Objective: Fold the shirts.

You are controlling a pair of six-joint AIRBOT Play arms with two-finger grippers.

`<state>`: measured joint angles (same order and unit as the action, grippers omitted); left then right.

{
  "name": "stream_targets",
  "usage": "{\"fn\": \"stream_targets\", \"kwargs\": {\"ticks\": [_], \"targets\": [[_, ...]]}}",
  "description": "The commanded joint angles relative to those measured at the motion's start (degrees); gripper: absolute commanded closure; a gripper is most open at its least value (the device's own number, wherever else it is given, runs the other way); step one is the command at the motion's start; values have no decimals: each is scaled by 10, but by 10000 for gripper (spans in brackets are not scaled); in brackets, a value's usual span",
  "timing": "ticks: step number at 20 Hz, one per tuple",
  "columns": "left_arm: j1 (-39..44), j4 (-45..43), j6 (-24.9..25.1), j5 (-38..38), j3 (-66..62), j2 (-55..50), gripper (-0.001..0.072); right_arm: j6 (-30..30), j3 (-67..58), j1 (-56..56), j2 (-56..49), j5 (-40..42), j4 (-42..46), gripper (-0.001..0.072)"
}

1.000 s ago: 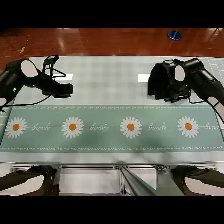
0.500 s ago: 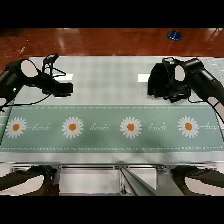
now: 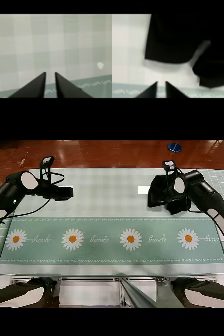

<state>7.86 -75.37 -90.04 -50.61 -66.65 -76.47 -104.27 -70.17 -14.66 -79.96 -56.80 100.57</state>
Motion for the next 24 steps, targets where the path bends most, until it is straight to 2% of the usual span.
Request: {"fn": "stream_targets", "kwargs": {"ticks": [1, 2, 3, 5, 7, 10, 12, 14, 17, 18, 19, 21, 24], "targets": [[-2, -5, 22, 81, -9, 0, 207, -2, -6, 0, 0, 122, 63, 291], [-6, -20, 26, 82, -24, 0, 202, -19, -21, 3, 0, 138, 102, 291], [-11, -29, 26, 82, -40, 0, 202, -66, -42, 13, 0, 149, 147, 291], [-18, -28, 26, 88, -65, 0, 202, -130, -86, 53, -7, 172, 180, 292], [-17, -26, 25, 91, -71, 0, 202, -131, -125, 103, -38, 174, 164, 295], [-14, -26, 23, 82, -70, -3, 203, -111, -166, 180, -103, 166, 105, 297], [-10, -25, 21, 76, -70, -8, 203, -82, -182, 224, -155, 162, 14, 297], [-5, -14, 21, 66, -70, -18, 203, 3, -183, 246, -209, 154, -111, 298], [4, 16, 22, 42, -70, -36, 203, 28, -183, 249, -262, 123, -131, 298], [4, 20, 22, 33, -70, -37, 203, 29, -183, 249, -270, 108, -131, 316], [4, 24, 22, 23, -71, -34, 203, 36, -183, 249, -273, 91, -132, 379], [-2, 23, 22, -17, -85, -24, 203, 101, -188, 249, -271, 43, -165, 694], [-35, 23, 22, -104, -132, 14, 203, 206, -236, 248, -239, -45, -238, 694]]}}
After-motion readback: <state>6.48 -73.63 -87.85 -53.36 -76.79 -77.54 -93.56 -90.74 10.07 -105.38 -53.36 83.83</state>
